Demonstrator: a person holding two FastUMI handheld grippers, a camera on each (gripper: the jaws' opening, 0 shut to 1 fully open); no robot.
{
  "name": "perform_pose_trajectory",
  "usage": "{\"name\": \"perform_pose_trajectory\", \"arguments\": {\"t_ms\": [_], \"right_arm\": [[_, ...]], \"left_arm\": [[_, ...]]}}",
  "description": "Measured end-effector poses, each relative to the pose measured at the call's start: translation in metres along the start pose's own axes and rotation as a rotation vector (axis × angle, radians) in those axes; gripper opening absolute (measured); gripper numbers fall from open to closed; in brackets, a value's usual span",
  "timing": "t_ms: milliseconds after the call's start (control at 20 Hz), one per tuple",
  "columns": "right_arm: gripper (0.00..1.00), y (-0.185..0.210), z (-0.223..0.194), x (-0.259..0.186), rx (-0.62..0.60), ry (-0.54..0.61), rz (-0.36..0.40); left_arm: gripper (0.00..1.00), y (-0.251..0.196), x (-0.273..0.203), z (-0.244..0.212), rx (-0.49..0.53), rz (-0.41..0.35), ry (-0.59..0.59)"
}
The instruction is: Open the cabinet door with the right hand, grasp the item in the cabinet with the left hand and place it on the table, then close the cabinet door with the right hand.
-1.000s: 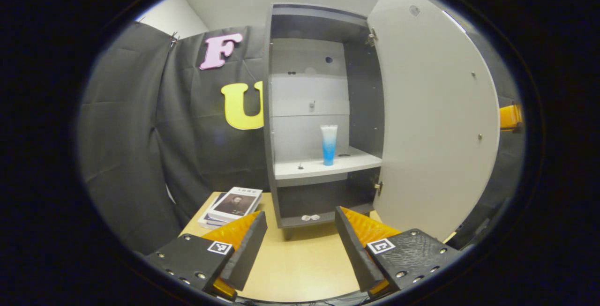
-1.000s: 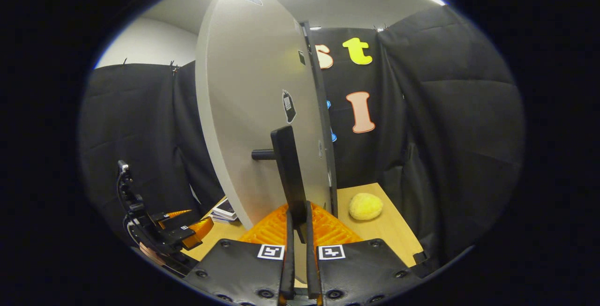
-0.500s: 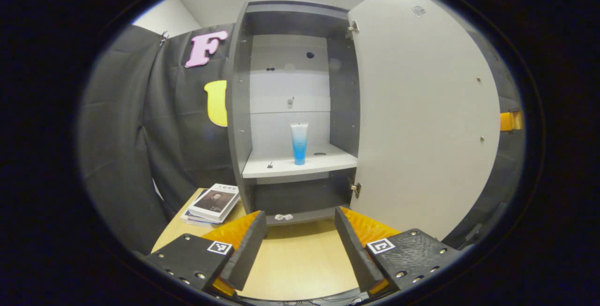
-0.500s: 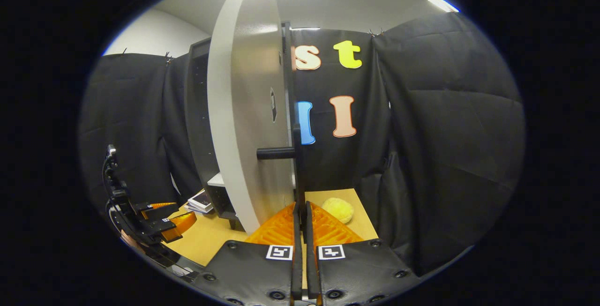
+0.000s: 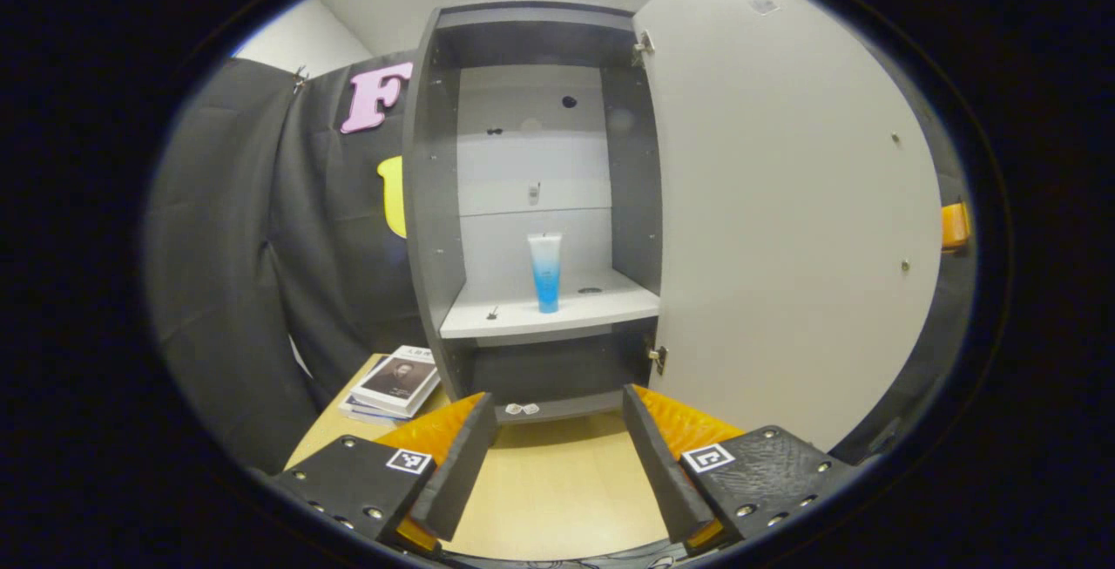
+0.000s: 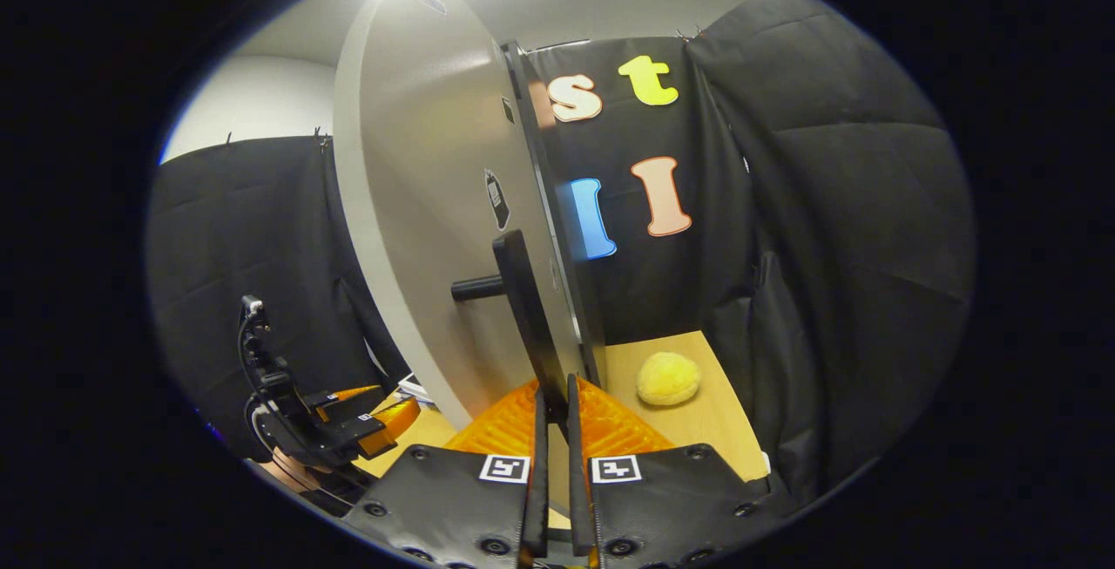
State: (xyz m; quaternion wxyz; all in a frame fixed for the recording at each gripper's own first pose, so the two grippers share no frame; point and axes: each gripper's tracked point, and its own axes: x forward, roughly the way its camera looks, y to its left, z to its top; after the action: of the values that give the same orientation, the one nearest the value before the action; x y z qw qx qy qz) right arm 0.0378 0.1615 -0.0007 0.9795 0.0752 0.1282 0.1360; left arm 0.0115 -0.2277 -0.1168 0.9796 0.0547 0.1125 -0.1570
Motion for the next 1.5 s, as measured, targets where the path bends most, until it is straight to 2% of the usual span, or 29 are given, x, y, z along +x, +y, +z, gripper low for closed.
{"name": "perform_pose_trajectory", "arguments": {"t_ms": [50,100,150,200,250,300,450,600,650,700,800,850,900,1000,1100,1150,1200,1350,1400,1450,1500], "right_arm": [[0.12,-0.004,0.001,-0.006,-0.015,-0.008,-0.031],[0.06,-0.007,0.001,-0.012,-0.035,-0.024,-0.050],[0.10,-0.008,0.001,-0.019,-0.052,-0.034,-0.062],[0.09,-0.009,-0.005,-0.028,-0.064,-0.038,-0.074],[0.14,-0.009,-0.009,-0.037,-0.082,-0.041,-0.068],[0.07,-0.010,-0.012,-0.044,-0.095,-0.053,-0.065],[0.06,-0.021,-0.001,-0.057,-0.056,-0.131,-0.107],[0.06,-0.051,0.017,-0.067,-0.005,-0.215,-0.234],[0.00,-0.060,0.025,-0.070,-0.005,-0.234,-0.273],[0.06,-0.068,0.031,-0.073,-0.015,-0.246,-0.309],[0.07,-0.084,0.035,-0.068,-0.046,-0.253,-0.368],[0.02,-0.091,0.037,-0.060,-0.060,-0.253,-0.385],[0.18,-0.094,0.040,-0.048,-0.068,-0.250,-0.386],[0.31,-0.101,0.044,-0.028,-0.069,-0.255,-0.373],[0.36,-0.116,0.053,-0.014,-0.052,-0.293,-0.358],[0.50,-0.129,0.054,-0.006,-0.034,-0.295,-0.365],[0.62,-0.145,0.054,0.000,-0.020,-0.290,-0.391],[0.80,-0.180,0.060,0.014,-0.025,-0.293,-0.453],[0.92,-0.188,0.061,0.020,-0.023,-0.291,-0.463],[0.99,-0.195,0.063,0.026,-0.019,-0.290,-0.472],[0.98,-0.204,0.064,0.034,-0.013,-0.285,-0.480]], "left_arm": [[0.88,0.004,0.003,0.001,0.002,-0.024,0.004],[0.88,0.009,0.006,0.005,0.018,-0.037,-0.005],[0.89,0.016,0.008,0.008,0.037,-0.041,-0.008],[0.89,0.022,0.009,0.010,0.052,-0.045,-0.010],[0.88,0.026,0.010,0.015,0.055,-0.055,-0.024],[0.89,0.029,0.011,0.018,0.052,-0.067,-0.033],[0.88,0.045,0.012,0.028,0.057,-0.097,-0.054],[0.88,0.063,0.016,0.040,0.058,-0.098,-0.087],[0.88,0.068,0.018,0.045,0.050,-0.094,-0.100],[0.89,0.074,0.022,0.052,0.041,-0.091,-0.113],[0.88,0.082,0.028,0.065,0.022,-0.080,-0.139],[0.88,0.086,0.033,0.073,0.014,-0.076,-0.151],[0.89,0.087,0.041,0.079,0.010,-0.072,-0.159],[0.89,0.092,0.057,0.095,0.009,-0.056,-0.181],[0.88,0.095,0.076,0.108,0.026,-0.027,-0.203],[0.88,0.095,0.087,0.114,0.033,-0.015,-0.208],[0.88,0.091,0.099,0.117,0.032,-0.010,-0.214],[0.88,0.078,0.135,0.129,-0.006,-0.021,-0.226],[0.88,0.076,0.147,0.132,-0.016,-0.020,-0.228],[0.88,0.074,0.159,0.136,-0.022,-0.016,-0.232],[0.88,0.071,0.170,0.139,-0.027,-0.013,-0.232]]}}
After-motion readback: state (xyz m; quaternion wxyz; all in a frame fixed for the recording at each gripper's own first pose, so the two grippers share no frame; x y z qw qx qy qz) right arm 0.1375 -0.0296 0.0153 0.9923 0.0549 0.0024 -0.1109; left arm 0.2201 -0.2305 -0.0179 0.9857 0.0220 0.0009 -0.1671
